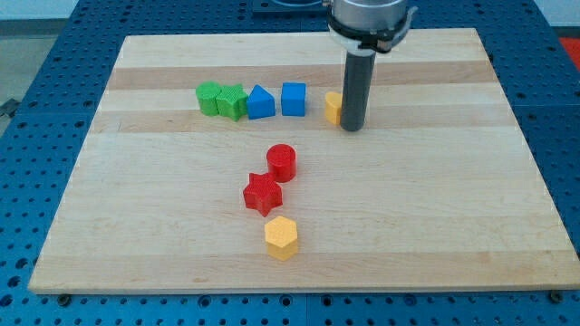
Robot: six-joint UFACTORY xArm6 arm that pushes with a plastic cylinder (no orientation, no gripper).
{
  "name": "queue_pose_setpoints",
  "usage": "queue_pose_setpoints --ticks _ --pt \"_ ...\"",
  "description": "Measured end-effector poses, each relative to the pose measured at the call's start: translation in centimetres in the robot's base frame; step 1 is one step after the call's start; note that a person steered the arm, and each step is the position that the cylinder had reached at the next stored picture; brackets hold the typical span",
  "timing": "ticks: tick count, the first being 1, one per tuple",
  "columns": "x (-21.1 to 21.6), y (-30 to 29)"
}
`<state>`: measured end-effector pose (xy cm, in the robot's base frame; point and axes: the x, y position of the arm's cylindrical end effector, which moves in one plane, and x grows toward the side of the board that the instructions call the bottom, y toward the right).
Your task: Move arm to the right of yellow heart
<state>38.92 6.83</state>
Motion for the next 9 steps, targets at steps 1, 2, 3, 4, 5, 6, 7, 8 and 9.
queue_pose_setpoints --ticks 1,2,3,4,5,6,7,8,9 --pt "-1.7 0.0" --pt "-1.8 0.9" --pt "-2.2 5.2" --pt "-4.1 7.6" --pt "-5.2 7.0" --pt "-5.3 5.1" --pt "-5.3 3.5" --pt "-5.3 2.7" --pt "-5.3 1.6"
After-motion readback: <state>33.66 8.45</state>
